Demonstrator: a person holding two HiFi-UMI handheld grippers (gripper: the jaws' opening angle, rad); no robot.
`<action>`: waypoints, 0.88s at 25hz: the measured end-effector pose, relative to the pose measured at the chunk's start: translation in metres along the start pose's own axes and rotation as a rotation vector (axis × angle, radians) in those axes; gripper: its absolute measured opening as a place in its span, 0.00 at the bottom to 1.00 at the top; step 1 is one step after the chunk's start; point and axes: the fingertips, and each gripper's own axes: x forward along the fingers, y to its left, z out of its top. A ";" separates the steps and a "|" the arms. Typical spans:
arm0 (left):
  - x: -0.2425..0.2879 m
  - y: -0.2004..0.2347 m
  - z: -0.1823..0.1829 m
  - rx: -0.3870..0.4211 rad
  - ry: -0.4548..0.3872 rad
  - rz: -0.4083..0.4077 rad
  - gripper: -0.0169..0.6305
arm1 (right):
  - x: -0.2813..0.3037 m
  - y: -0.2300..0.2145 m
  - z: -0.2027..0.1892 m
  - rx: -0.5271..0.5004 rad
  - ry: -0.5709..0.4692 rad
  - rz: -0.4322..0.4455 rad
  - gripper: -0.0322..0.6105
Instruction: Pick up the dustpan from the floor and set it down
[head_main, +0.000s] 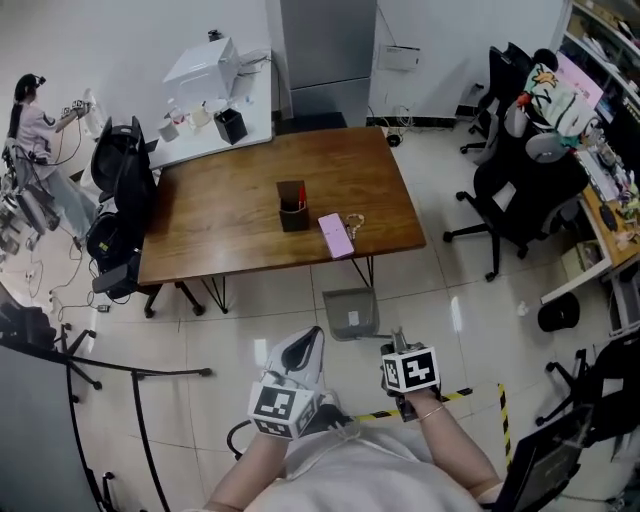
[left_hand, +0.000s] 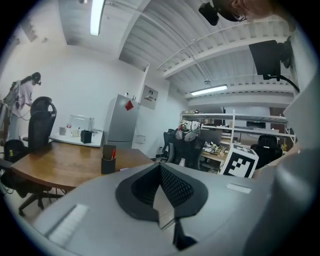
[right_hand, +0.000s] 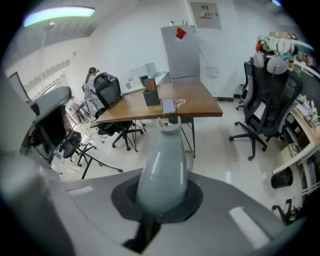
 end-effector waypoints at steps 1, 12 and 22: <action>-0.004 -0.009 0.001 0.008 -0.009 -0.001 0.05 | -0.012 0.003 0.000 -0.014 -0.021 0.010 0.05; -0.092 -0.103 -0.033 0.015 -0.055 0.109 0.05 | -0.096 0.008 -0.081 -0.119 -0.022 0.086 0.05; -0.153 -0.125 -0.050 0.023 -0.100 0.116 0.05 | -0.108 0.000 -0.181 -0.124 0.084 0.053 0.05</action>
